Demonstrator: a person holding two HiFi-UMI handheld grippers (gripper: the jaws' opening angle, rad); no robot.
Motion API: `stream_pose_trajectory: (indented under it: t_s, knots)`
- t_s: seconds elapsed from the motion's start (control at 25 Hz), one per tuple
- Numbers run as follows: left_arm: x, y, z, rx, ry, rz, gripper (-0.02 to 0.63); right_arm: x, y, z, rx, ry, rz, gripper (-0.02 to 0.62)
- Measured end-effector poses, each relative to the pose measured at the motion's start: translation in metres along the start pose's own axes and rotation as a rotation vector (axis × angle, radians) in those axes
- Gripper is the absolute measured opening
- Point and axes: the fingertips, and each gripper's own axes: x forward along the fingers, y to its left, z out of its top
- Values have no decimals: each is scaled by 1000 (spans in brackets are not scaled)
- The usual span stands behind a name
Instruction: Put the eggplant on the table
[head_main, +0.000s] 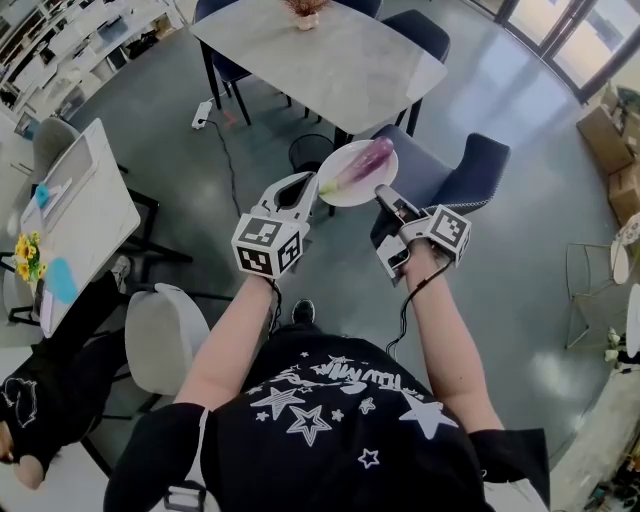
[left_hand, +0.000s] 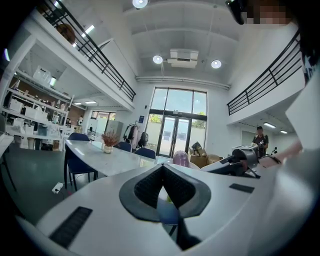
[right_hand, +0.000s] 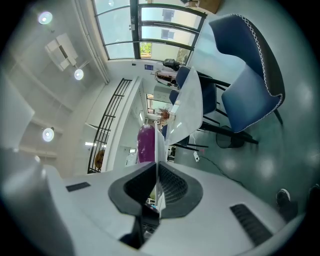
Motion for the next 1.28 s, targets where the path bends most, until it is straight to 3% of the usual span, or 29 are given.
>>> stream_pose_trajectory:
  t_s: [0.36,0.96,1.28]
  knots:
    - [11,79,21,-8,-9,-21,8,73,12,-3,14,-51,-7,20]
    - [17,97,7,-27,-11,-28,8,79,-4,7,37,-107,-16,20]
    - [52,127,9,-19,12,15,8,123,-7,45,44,-81,4,20]
